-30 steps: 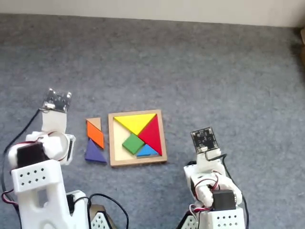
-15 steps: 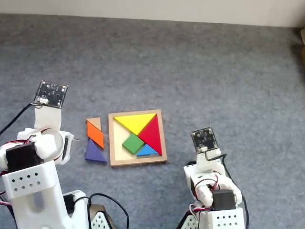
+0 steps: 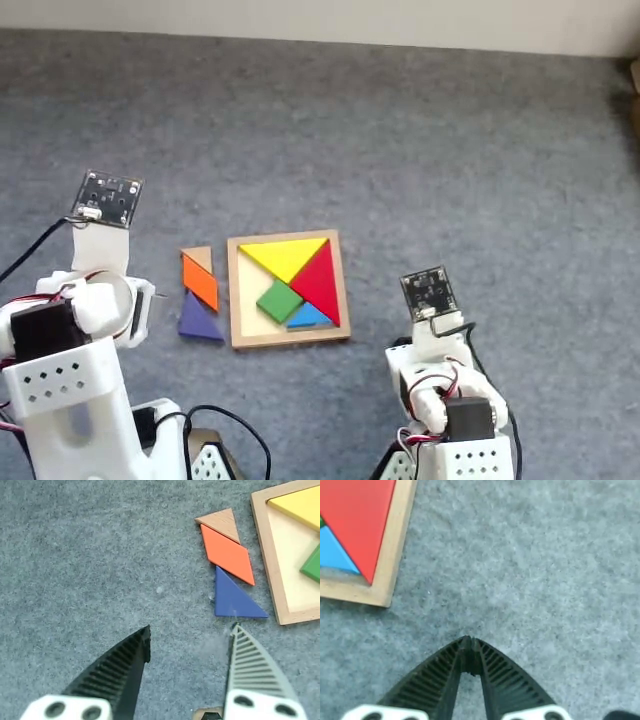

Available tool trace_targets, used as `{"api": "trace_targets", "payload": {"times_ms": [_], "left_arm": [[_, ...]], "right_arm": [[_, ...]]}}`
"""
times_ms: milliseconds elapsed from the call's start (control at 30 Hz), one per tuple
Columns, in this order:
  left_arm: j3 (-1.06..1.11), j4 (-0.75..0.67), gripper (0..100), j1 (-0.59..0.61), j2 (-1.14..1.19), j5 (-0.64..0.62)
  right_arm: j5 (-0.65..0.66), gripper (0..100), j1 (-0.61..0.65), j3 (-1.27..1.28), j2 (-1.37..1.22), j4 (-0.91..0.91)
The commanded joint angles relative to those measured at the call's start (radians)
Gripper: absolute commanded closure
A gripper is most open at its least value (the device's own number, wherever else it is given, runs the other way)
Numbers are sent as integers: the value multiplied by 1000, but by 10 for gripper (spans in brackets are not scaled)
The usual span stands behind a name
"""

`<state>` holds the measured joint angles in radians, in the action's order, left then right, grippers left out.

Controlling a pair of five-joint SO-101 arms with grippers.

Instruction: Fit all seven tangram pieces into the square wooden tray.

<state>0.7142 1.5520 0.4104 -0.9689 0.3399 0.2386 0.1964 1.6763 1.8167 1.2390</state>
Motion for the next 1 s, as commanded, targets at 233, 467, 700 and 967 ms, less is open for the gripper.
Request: {"api": "trace_targets", "payload": {"times_ms": [233,467,700,967], "left_arm": [[-39,9,767,16,7,0],[-44,9,823,15,7,2],[-53,9,825,16,-2,2],[-222,21,826,8,10,-54]], "right_arm": [[0,991,-12,128,4,5],[0,991,-12,128,4,5],[0,991,-12,128,4,5],[0,991,-12,128,4,5]]}}
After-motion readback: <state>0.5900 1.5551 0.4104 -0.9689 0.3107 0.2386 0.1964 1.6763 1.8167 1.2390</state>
